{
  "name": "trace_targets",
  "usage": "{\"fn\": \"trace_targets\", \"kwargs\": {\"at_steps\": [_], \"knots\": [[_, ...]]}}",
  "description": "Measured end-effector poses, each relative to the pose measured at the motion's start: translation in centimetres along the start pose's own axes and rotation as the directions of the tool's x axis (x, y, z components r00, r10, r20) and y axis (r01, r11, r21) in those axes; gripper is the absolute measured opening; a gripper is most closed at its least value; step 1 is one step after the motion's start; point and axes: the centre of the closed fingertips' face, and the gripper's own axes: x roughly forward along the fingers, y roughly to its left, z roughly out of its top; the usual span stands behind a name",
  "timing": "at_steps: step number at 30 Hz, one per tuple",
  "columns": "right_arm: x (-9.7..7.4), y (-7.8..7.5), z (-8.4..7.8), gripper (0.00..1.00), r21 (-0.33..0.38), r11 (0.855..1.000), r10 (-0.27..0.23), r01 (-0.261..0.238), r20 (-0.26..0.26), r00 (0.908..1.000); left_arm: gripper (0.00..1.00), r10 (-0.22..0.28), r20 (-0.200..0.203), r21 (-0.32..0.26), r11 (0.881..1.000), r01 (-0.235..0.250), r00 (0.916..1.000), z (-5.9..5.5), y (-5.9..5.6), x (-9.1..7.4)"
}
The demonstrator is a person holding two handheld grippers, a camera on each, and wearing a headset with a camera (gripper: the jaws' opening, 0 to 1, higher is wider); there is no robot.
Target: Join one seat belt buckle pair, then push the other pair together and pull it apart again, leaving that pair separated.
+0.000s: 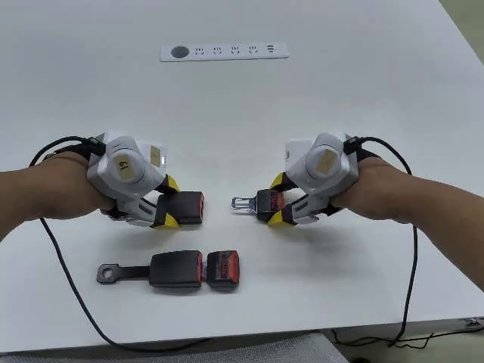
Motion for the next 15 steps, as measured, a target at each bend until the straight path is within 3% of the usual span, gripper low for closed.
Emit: {"fn": "trace_targets", "kwargs": {"at_steps": [5,7,15], "knots": [[0.2,0.1,0.3,0.32,0.009,1.0,-0.003,0.003,-0.022,0.9998,0.34,0.003,-0.001,-0.007,1.0,-0.003,1.0,0.0,0.0,-0.1],[0.5,0.2,0.7,0.32,0.008,1.0,-0.003,0.004,-0.018,0.9998,0.34,0.004,0.001,-0.012,1.0,-0.004,1.0,-0.4,0.3,0.0],[1.7,0.4,2.7,0.32,0.016,1.0,-0.016,0.016,-0.004,0.9999,0.34,0.002,0.002,-0.025,1.0,-0.002,1.0,-0.1,0.2,-0.1]]}}
